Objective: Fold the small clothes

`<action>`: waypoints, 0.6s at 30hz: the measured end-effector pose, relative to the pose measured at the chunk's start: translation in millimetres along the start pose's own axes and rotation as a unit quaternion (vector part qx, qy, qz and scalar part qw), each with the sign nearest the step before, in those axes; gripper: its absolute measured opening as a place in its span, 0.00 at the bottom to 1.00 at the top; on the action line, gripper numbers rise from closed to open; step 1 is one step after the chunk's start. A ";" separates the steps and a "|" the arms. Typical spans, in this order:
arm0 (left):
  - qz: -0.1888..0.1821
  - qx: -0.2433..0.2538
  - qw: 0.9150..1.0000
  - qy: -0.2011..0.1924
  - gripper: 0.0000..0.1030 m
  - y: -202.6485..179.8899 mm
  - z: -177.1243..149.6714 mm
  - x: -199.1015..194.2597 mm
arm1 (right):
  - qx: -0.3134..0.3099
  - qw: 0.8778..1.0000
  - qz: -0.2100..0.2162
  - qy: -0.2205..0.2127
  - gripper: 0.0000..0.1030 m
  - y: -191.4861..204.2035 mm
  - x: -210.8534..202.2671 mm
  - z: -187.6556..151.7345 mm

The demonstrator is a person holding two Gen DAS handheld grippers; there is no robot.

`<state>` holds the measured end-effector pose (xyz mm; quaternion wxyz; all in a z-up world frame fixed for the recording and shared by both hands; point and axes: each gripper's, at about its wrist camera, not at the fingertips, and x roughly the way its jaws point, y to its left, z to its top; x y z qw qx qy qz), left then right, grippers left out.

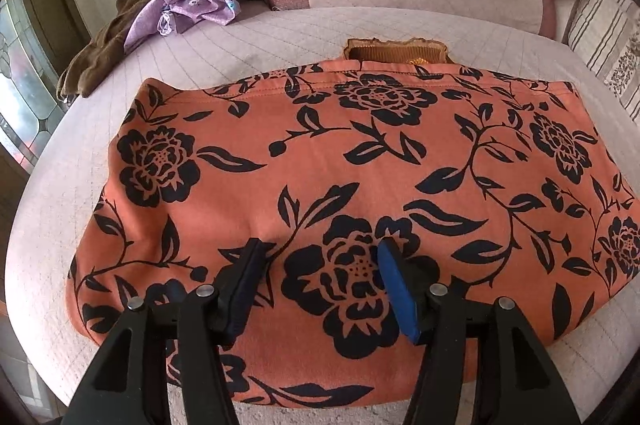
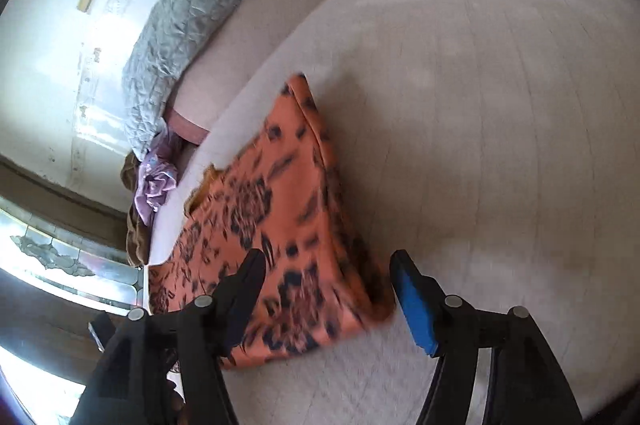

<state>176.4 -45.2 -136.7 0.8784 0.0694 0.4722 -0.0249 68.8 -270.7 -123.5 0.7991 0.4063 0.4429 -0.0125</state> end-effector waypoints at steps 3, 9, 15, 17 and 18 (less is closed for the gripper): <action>0.000 0.000 1.000 -0.004 0.59 0.9 -1.9 -0.2 | -0.021 0.999 0.019 0.028 0.66 8.3 17.6 25.9; -0.009 -0.007 1.000 0.002 0.60 1.2 -1.8 1.2 | -0.103 0.987 -0.014 0.125 0.66 32.4 96.0 68.6; -0.013 -0.009 1.000 -0.001 0.61 2.2 -1.5 1.6 | -0.168 0.976 -0.035 0.137 0.20 61.8 107.9 75.3; -0.013 -0.010 1.000 -0.001 0.61 2.2 -1.8 1.7 | -0.176 0.978 -0.046 0.104 0.17 68.7 96.0 76.4; -0.012 -0.009 1.000 -0.001 0.61 1.7 -1.6 1.6 | -0.172 0.979 -0.061 0.094 0.17 66.4 95.6 76.9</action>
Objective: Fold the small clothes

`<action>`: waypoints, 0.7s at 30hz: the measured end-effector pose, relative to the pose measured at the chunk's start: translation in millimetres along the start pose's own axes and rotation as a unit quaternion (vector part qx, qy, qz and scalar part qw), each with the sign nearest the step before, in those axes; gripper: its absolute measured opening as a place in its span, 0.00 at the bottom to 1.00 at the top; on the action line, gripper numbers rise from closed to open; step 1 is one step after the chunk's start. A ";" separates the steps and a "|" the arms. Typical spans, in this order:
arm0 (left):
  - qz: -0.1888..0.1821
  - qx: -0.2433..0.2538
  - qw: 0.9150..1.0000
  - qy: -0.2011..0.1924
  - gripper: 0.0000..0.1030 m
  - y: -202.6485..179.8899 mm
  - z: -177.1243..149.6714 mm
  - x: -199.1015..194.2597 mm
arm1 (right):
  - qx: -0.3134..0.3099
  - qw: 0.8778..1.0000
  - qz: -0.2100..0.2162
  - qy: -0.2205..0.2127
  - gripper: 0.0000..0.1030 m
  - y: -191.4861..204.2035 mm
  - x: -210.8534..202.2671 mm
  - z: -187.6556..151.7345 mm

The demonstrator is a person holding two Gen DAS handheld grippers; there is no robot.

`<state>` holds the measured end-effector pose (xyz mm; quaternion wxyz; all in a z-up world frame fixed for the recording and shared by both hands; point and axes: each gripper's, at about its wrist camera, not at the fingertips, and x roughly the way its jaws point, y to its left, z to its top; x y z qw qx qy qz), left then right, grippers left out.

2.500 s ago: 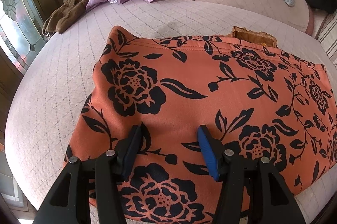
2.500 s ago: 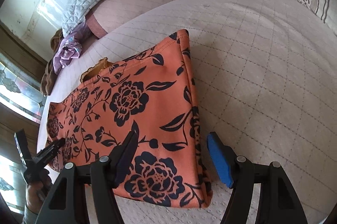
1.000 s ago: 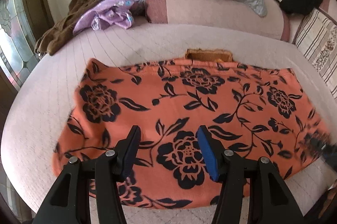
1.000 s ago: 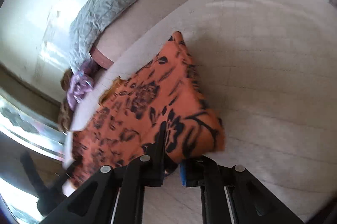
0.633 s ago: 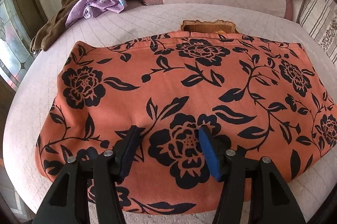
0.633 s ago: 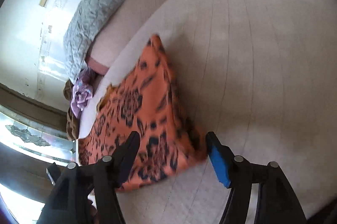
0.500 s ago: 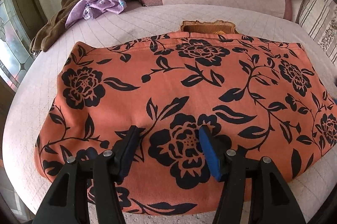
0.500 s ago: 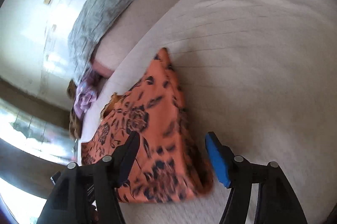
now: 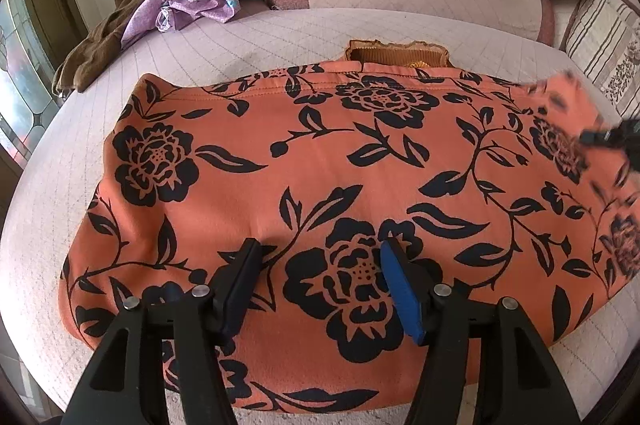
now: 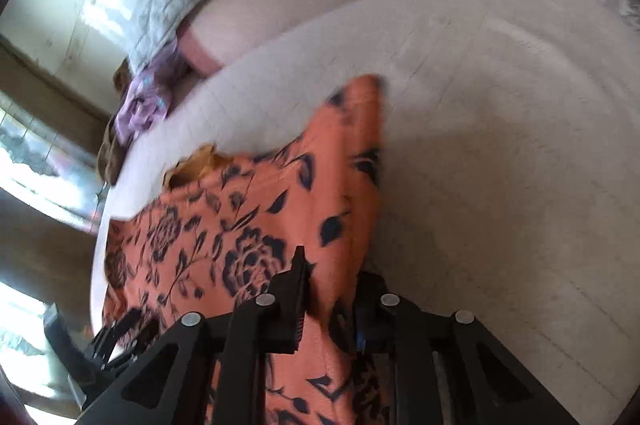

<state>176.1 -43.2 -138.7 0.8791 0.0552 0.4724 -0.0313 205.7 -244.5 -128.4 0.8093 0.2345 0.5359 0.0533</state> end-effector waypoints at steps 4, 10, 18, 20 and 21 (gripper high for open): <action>-0.007 -0.001 1.000 0.002 0.61 2.2 -0.1 -0.3 | 0.049 0.999 -0.022 0.002 0.21 -18.5 8.4 -9.3; -0.004 0.000 1.000 0.003 0.61 2.7 0.5 -0.3 | 0.083 0.994 -0.001 -0.073 0.75 -16.8 -55.5 -41.7; 0.010 -0.020 0.999 -0.050 0.61 14.0 -0.4 -32.5 | 0.170 0.977 0.084 -0.094 0.75 -16.5 -92.7 -142.5; 0.032 -0.018 0.998 -0.048 0.61 22.3 -4.4 -30.3 | 0.185 0.976 0.098 -0.055 0.75 -17.9 -70.5 -158.3; 0.040 -0.026 0.998 -0.035 0.61 31.6 -6.0 -24.4 | 0.191 0.976 0.098 -0.047 0.75 -18.4 -62.4 -161.4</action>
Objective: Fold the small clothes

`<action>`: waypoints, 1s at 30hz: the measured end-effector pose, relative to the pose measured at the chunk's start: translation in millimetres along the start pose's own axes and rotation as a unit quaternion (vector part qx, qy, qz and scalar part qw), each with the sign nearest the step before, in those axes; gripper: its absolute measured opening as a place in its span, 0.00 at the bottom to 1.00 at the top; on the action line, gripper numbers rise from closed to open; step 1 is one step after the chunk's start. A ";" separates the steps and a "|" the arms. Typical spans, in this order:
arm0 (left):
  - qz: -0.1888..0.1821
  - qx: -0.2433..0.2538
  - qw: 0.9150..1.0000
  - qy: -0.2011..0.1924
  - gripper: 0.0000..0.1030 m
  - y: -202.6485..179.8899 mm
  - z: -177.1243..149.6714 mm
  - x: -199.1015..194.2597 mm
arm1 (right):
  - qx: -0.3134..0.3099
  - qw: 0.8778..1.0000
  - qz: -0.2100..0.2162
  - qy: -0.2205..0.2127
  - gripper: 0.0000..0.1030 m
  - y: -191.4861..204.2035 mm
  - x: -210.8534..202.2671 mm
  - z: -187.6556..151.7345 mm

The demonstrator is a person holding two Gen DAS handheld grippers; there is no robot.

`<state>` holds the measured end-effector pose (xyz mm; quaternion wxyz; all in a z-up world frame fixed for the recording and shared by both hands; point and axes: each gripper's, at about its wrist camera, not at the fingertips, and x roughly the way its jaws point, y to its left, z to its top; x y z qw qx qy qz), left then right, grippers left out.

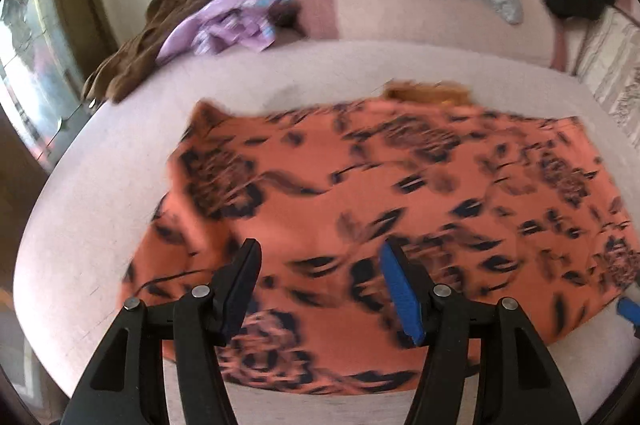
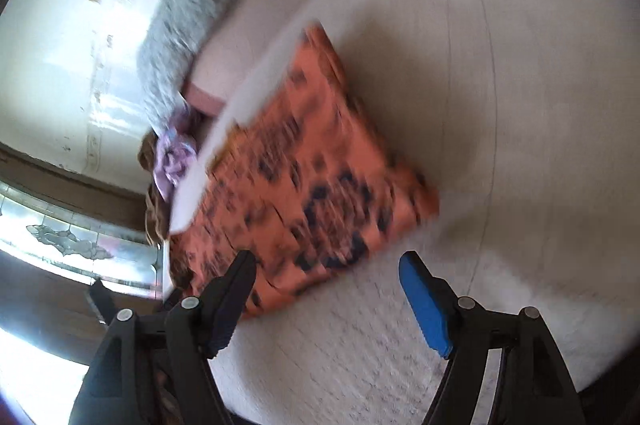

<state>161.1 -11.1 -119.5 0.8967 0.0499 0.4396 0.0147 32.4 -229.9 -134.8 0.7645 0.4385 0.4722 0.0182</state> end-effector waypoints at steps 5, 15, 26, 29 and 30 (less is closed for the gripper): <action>0.017 -0.096 0.995 0.021 0.60 74.4 13.0 11.8 | 0.009 1.000 0.018 -0.015 0.75 4.2 11.6 13.2; -0.027 -0.147 0.986 0.070 0.45 143.1 51.6 51.9 | 0.012 1.000 0.020 -0.013 0.75 -2.4 17.8 20.0; 0.030 -0.142 0.988 0.050 0.41 150.0 70.3 59.5 | 0.018 1.000 0.020 -0.017 0.75 -1.9 24.4 36.9; 0.007 -0.099 0.995 -0.001 0.41 120.0 52.6 14.1 | 0.025 0.999 0.019 -0.019 0.74 -2.4 29.1 40.6; -0.001 -0.089 0.996 -0.011 0.41 109.1 47.4 6.8 | 0.025 0.999 0.018 -0.021 0.73 -1.3 30.4 42.0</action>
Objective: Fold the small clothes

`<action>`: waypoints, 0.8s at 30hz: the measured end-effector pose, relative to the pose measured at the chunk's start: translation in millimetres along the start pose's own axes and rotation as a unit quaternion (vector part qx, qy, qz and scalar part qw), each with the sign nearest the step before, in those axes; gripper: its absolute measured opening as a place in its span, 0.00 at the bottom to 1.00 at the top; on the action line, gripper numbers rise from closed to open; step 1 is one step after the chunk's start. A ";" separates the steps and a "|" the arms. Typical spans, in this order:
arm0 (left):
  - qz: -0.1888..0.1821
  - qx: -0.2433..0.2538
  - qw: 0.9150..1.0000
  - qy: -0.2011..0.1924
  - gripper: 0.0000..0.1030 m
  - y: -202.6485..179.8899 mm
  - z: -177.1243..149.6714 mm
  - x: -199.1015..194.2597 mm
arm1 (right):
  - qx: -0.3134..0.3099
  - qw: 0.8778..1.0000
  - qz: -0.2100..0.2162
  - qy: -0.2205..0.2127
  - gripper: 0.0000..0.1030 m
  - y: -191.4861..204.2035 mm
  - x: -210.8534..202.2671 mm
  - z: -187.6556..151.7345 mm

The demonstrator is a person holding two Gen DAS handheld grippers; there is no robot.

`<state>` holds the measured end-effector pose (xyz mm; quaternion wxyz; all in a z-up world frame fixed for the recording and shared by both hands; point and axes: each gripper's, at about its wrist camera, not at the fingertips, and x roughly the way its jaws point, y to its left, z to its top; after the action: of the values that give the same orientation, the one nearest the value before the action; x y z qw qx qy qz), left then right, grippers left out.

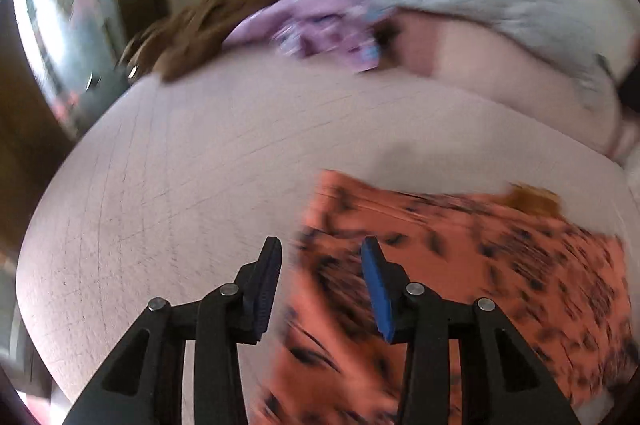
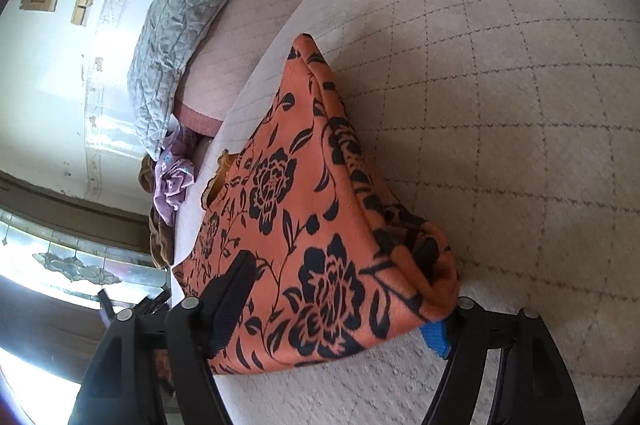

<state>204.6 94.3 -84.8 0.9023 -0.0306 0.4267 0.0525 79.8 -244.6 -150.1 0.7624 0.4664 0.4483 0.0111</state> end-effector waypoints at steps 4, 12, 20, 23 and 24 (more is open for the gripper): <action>-0.023 0.057 0.998 -0.003 0.42 -41.1 -32.3 -6.1 | 0.003 1.000 -0.005 -0.008 0.64 5.8 7.7 2.9; -0.029 0.086 0.996 0.012 0.40 -59.0 -65.1 -13.8 | -0.028 0.997 -0.077 -0.010 0.25 25.1 18.2 5.8; -0.027 0.117 0.992 0.049 0.48 -47.0 -88.9 3.6 | -0.055 0.990 -0.127 0.000 0.27 43.6 38.5 3.8; -0.069 0.074 0.995 -0.003 0.48 -21.3 -75.6 -30.1 | -0.031 0.993 -0.116 0.005 0.20 39.4 40.2 8.3; -0.064 0.065 0.996 -0.012 0.48 -11.4 -72.8 -36.7 | -0.048 0.992 -0.117 -0.001 0.19 50.4 36.6 8.9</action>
<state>127.0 73.2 -102.5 0.9091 0.0015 0.4153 -0.0333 128.1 -206.5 -136.9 0.7806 0.3735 0.4979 -0.0576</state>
